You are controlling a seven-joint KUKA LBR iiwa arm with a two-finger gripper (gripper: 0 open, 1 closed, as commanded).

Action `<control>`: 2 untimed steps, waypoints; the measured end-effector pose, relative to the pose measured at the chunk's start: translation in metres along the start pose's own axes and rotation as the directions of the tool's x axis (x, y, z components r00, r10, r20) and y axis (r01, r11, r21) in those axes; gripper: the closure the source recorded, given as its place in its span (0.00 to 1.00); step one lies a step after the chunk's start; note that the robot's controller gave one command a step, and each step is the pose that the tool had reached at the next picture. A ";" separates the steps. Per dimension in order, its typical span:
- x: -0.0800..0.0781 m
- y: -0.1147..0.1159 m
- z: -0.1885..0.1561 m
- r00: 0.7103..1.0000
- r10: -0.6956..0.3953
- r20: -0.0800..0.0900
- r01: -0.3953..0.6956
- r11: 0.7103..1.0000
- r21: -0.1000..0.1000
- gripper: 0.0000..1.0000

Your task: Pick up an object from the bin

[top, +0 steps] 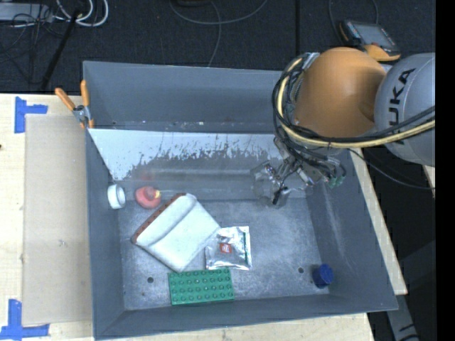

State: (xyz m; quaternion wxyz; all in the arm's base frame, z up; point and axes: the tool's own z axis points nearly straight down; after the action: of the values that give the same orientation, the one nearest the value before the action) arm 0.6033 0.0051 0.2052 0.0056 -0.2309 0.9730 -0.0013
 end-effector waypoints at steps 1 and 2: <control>0.002 0.001 0.005 1.000 0.002 -0.010 -0.002 1.000 -0.006 0.00; 0.000 0.035 0.106 1.000 0.023 -0.018 -0.024 1.000 -0.010 0.00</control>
Offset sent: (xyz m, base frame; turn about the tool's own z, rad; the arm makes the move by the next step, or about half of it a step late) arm 0.0000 0.0000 0.0000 0.0000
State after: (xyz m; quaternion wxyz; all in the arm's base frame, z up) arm 0.5890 0.0369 0.0994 -0.0041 -0.2194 0.9756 0.0019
